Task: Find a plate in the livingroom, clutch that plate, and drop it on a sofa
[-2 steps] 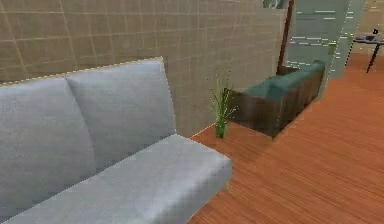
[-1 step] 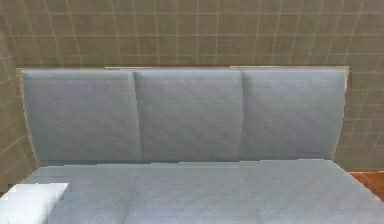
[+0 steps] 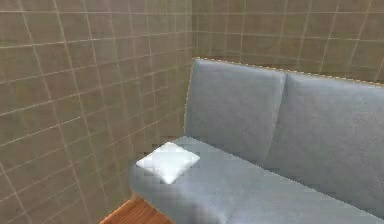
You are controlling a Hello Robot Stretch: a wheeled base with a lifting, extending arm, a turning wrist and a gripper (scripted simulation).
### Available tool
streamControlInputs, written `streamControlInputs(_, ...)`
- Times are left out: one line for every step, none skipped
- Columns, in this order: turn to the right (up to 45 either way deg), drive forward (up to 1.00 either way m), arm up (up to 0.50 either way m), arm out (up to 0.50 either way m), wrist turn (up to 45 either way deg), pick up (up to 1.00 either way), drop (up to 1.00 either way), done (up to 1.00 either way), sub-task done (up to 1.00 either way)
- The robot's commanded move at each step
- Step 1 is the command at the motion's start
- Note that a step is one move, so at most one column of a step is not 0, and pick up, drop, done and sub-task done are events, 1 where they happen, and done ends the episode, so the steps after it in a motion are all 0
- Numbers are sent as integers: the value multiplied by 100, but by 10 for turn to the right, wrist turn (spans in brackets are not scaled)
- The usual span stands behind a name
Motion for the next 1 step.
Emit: streamControlInputs(450, 0, 0, 0, 0, 0, 0, 0, 0)
